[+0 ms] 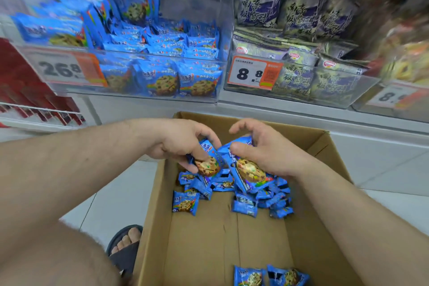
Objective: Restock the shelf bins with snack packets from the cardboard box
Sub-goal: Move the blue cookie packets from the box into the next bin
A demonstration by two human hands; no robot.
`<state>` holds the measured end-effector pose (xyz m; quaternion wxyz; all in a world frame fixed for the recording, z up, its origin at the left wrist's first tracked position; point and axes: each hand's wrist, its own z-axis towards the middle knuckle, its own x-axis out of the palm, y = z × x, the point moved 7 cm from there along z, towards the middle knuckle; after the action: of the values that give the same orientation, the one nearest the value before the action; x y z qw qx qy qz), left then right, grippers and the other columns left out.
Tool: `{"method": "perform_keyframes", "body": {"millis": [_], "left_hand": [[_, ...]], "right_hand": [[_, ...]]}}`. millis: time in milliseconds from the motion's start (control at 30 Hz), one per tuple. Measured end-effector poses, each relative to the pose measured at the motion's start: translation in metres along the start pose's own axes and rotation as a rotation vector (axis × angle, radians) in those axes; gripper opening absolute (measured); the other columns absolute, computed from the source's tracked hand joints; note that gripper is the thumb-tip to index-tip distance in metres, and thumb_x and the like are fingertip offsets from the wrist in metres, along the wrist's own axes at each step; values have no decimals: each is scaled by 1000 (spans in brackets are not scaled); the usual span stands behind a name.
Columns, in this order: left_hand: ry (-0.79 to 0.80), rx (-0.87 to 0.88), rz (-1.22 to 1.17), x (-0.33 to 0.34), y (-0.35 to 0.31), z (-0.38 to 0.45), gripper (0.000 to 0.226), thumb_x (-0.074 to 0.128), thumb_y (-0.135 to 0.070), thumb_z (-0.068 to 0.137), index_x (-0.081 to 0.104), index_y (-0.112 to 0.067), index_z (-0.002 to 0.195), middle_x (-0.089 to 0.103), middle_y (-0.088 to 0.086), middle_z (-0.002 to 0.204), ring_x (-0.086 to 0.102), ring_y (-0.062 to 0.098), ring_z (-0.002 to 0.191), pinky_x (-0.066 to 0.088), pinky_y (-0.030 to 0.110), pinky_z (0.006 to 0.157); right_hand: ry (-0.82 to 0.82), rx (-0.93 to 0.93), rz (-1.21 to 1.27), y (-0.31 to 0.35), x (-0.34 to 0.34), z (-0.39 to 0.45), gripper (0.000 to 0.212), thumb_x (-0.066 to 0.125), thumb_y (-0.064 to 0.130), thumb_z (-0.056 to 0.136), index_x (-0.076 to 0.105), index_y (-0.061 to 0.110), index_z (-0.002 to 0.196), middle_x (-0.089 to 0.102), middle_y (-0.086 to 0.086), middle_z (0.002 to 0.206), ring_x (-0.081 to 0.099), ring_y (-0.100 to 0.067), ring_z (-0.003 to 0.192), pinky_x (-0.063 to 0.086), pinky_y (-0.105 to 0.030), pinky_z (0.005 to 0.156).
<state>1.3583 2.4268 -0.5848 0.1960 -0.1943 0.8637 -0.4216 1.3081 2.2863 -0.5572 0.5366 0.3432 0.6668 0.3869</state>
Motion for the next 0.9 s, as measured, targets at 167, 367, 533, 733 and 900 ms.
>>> {"method": "perform_keyframes", "body": {"millis": [167, 367, 533, 733, 900], "left_hand": [[329, 148, -46, 26, -21, -29, 61, 59, 26, 62, 54, -9, 112, 68, 0, 106, 63, 24, 109, 53, 42, 95], [472, 278, -174, 27, -39, -58, 57, 58, 17, 68, 53, -13, 116, 67, -1, 112, 62, 17, 110, 55, 28, 86], [210, 348, -143, 20, -47, -55, 26, 64, 1, 87, 52, -18, 101, 65, -10, 88, 64, 3, 87, 55, 24, 75], [-61, 472, -268, -20, -61, -70, 35, 74, -7, 73, 53, -19, 99, 65, 5, 93, 64, 17, 85, 54, 33, 76], [-129, 617, -277, -43, -75, -95, 43, 80, -12, 72, 50, -17, 102, 66, 8, 100, 62, 16, 85, 53, 27, 72]], "right_hand": [[40, -152, -358, 69, 12, -2, 94, 85, 49, 59, 33, 42, 136, 62, -3, 86, 49, -1, 60, 45, -31, 67], [-50, -224, -578, 93, 12, 0, 104, 73, 55, 73, 11, 28, 153, 52, 4, 94, 51, -5, 71, 35, -24, 68], [-207, -407, -597, 105, 13, 1, 108, 23, 91, 70, 18, 19, 152, 49, 4, 90, 45, -5, 70, 35, -16, 66], [-385, -292, -88, 111, -22, 4, 46, 47, 64, 82, 55, 30, 112, 55, 13, 93, 52, 1, 82, 40, -20, 78], [-31, -209, -185, 125, 1, 16, 64, 63, 64, 66, 49, 39, 123, 60, 8, 121, 59, -8, 111, 49, -33, 96]]}}
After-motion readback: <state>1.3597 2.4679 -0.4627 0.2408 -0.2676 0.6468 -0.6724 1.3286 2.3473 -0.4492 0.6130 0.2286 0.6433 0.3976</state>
